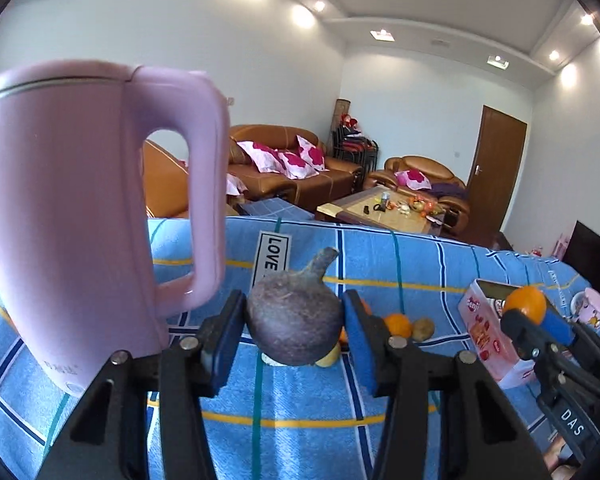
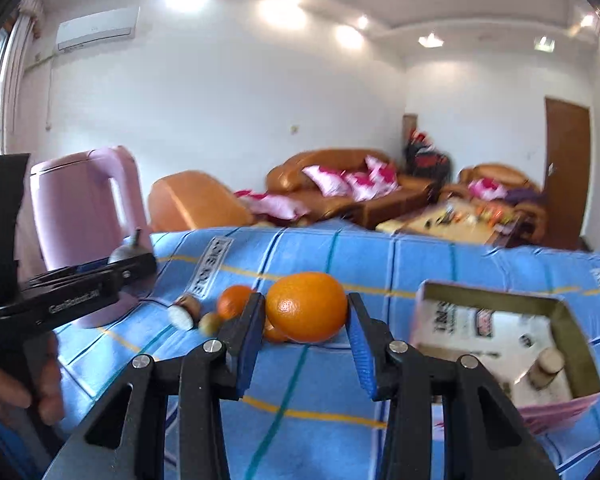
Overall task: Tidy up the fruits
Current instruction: 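Grasp an orange with the right tool while the left tool grasps the dark purple fruit, then carry the orange and purple fruit into the pink tin and release both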
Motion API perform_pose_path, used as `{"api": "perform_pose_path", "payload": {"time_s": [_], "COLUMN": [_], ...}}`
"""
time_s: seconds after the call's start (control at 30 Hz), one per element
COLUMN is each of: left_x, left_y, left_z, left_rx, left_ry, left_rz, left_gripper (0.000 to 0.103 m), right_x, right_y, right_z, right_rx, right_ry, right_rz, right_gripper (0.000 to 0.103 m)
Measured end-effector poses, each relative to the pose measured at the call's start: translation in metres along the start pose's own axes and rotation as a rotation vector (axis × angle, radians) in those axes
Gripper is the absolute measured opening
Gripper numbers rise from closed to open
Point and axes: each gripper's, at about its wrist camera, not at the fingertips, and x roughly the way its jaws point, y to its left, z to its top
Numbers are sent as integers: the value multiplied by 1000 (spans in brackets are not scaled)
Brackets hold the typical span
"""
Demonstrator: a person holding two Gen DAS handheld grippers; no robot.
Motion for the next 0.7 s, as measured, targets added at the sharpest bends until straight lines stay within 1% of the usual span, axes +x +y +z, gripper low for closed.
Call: {"api": "perform_pose_path", "payload": {"time_s": [0.07, 0.2, 0.27, 0.4, 0.5, 0.57, 0.7], "left_x": [3, 4, 4, 3, 3, 1, -6], "left_y": [-7, -22, -27, -30, -30, -30, -37], "left_z": [0, -6, -9, -9, -10, -11, -17], "left_rx": [14, 76, 87, 87, 70, 61, 67], "left_ry": [1, -4, 2, 0, 15, 22, 29], "left_rz": [20, 94, 107, 144, 182, 189, 199], "left_gripper": [51, 51, 51, 51, 51, 51, 51], "right_x": [3, 6, 9, 3, 5, 5, 1], "right_y": [-1, -6, -5, 1, 6, 5, -1], "right_z": [0, 0, 0, -2, -2, -2, -7], "right_rx": [-2, 20, 18, -8, -32, -43, -84], "right_ry": [6, 12, 18, 5, 12, 22, 53], "right_rz": [-7, -10, -14, -25, -22, -2, 2], "right_gripper": [43, 43, 43, 43, 43, 43, 43]}}
